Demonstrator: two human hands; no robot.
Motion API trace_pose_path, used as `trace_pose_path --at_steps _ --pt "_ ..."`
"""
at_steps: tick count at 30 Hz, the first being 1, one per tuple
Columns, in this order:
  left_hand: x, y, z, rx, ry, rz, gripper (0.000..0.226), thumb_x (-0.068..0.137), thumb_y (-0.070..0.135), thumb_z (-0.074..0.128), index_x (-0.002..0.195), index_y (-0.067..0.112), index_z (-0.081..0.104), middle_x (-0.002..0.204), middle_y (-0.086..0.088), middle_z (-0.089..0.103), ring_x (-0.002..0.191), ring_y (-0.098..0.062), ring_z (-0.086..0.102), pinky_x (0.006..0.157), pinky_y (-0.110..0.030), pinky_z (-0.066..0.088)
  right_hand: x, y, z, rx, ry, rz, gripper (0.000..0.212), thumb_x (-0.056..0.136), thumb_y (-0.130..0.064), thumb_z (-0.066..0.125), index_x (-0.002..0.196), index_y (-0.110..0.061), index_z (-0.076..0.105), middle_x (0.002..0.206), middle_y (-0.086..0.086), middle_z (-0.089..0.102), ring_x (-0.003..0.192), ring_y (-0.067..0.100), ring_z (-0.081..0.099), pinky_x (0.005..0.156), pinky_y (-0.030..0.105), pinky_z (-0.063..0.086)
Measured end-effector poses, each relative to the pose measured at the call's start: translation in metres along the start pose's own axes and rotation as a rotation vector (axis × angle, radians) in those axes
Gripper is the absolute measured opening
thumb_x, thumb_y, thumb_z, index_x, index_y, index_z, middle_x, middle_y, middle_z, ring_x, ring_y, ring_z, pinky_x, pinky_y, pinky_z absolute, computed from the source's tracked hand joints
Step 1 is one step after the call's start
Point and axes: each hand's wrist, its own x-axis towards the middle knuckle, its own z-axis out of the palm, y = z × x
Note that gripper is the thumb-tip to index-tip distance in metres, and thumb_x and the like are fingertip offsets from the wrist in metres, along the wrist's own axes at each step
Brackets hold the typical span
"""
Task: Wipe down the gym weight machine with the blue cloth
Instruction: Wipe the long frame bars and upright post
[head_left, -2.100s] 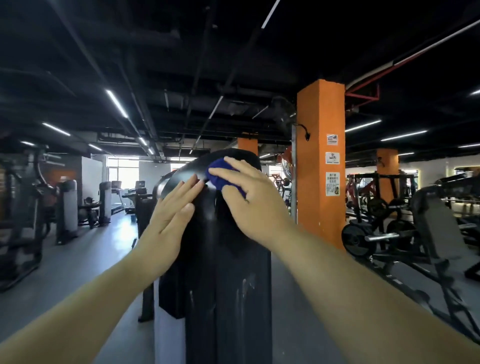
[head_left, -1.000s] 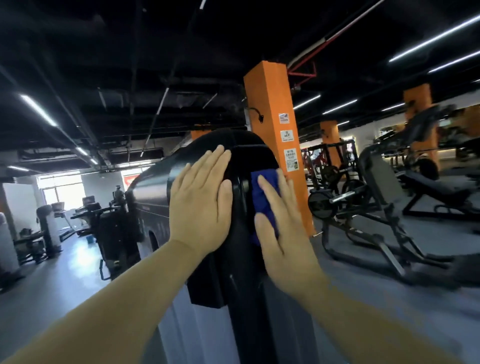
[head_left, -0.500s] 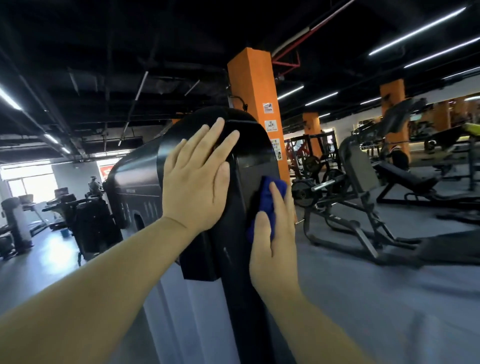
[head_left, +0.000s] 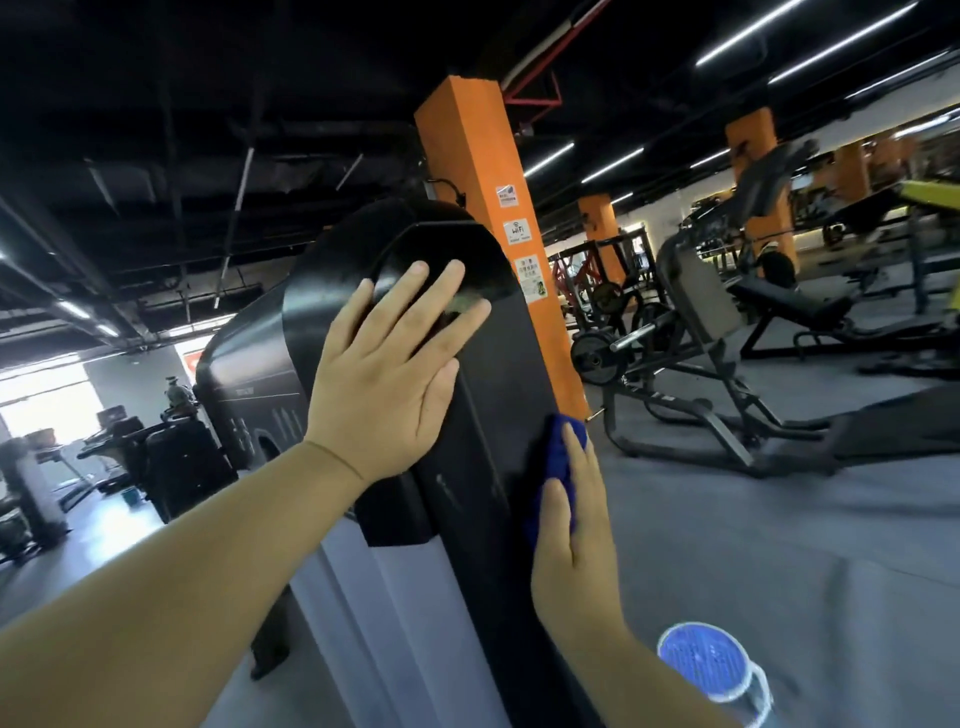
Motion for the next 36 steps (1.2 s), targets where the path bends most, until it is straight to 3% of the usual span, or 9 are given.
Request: trace_pose_path --at_steps 4,7,12,15,18,22,26,32,36 --pt "0.002 0.001 0.0 0.053 -0.063 0.166 0.046 0.102 0.028 0.032 0.144 0.019 0.049 0.155 -0.004 0.037 0.144 -0.025 0.031 0.119 -0.049 0.021 0.043 -0.037 0.004 0.011 -0.039 0.013 0.048 0.104 -0.03 0.039 0.15 -0.041 0.028 0.155 -0.026 0.023 0.142 -0.011 0.016 0.12 0.025 0.017" --pt "0.003 0.001 -0.002 0.044 -0.087 0.151 0.048 0.103 0.03 0.028 0.143 0.016 0.051 0.154 -0.004 0.039 0.145 -0.024 0.03 0.118 -0.05 0.022 0.081 -0.071 0.011 0.067 -0.094 -0.037 0.049 0.103 -0.035 0.04 0.151 -0.039 0.029 0.159 -0.019 0.023 0.144 -0.004 0.018 0.118 0.024 0.016" --pt "0.002 0.001 -0.002 0.037 -0.08 0.152 0.046 0.102 0.028 0.031 0.14 0.015 0.053 0.15 -0.004 0.045 0.143 -0.024 0.032 0.119 -0.048 0.022 0.023 -0.018 0.009 0.043 -0.018 -0.101 0.048 0.099 -0.038 0.034 0.146 -0.048 0.03 0.159 -0.025 0.018 0.143 -0.012 0.01 0.119 0.024 0.014" --pt "0.0 0.002 0.001 0.017 -0.038 0.148 0.045 0.101 0.026 0.032 0.139 0.014 0.054 0.148 -0.004 0.048 0.142 -0.024 0.033 0.119 -0.047 0.021 -0.021 0.017 -0.001 0.103 0.039 0.093 0.042 0.102 -0.035 0.037 0.139 -0.056 0.03 0.155 -0.032 0.02 0.141 -0.016 0.012 0.122 0.03 0.016" --pt "0.0 0.001 0.002 0.018 -0.008 0.148 0.044 0.1 0.025 0.034 0.137 0.013 0.056 0.145 -0.005 0.052 0.141 -0.024 0.035 0.119 -0.047 0.02 -0.007 0.0 0.0 0.166 0.048 0.196 0.044 0.104 -0.028 0.041 0.133 -0.059 0.031 0.155 -0.029 0.024 0.142 -0.012 0.016 0.122 0.033 0.018" --pt "0.002 0.001 0.002 0.0 -0.008 0.153 0.043 0.101 0.025 0.033 0.135 0.012 0.057 0.143 -0.006 0.054 0.14 -0.025 0.035 0.119 -0.047 0.02 0.041 -0.035 0.007 0.129 -0.05 0.028 0.047 0.104 -0.03 0.041 0.148 -0.045 0.031 0.155 -0.027 0.024 0.142 -0.011 0.016 0.12 0.025 0.014" --pt "0.0 0.004 0.002 0.004 -0.027 0.143 0.043 0.102 0.025 0.033 0.135 0.012 0.057 0.142 -0.006 0.054 0.141 -0.026 0.033 0.12 -0.048 0.017 0.015 -0.002 0.006 0.044 -0.003 -0.113 0.047 0.101 -0.036 0.036 0.146 -0.048 0.031 0.159 -0.024 0.019 0.143 -0.01 0.014 0.117 0.015 0.015" --pt "-0.002 0.005 0.003 0.033 -0.018 0.136 0.046 0.102 0.026 0.032 0.139 0.011 0.053 0.147 -0.006 0.049 0.143 -0.027 0.03 0.121 -0.048 0.014 -0.036 0.034 -0.002 0.079 0.108 0.172 0.047 0.093 -0.046 0.039 0.137 -0.06 0.031 0.155 -0.031 0.023 0.142 -0.012 0.016 0.122 0.037 0.021" --pt "-0.002 0.005 0.002 0.064 -0.051 0.224 0.045 0.104 0.031 0.032 0.14 0.015 0.054 0.149 -0.007 0.046 0.143 -0.027 0.031 0.12 -0.05 0.014 0.014 -0.013 0.008 0.092 0.033 0.07 0.052 0.098 -0.035 0.041 0.149 -0.043 0.03 0.157 -0.021 0.024 0.143 -0.005 0.019 0.121 0.031 0.02"
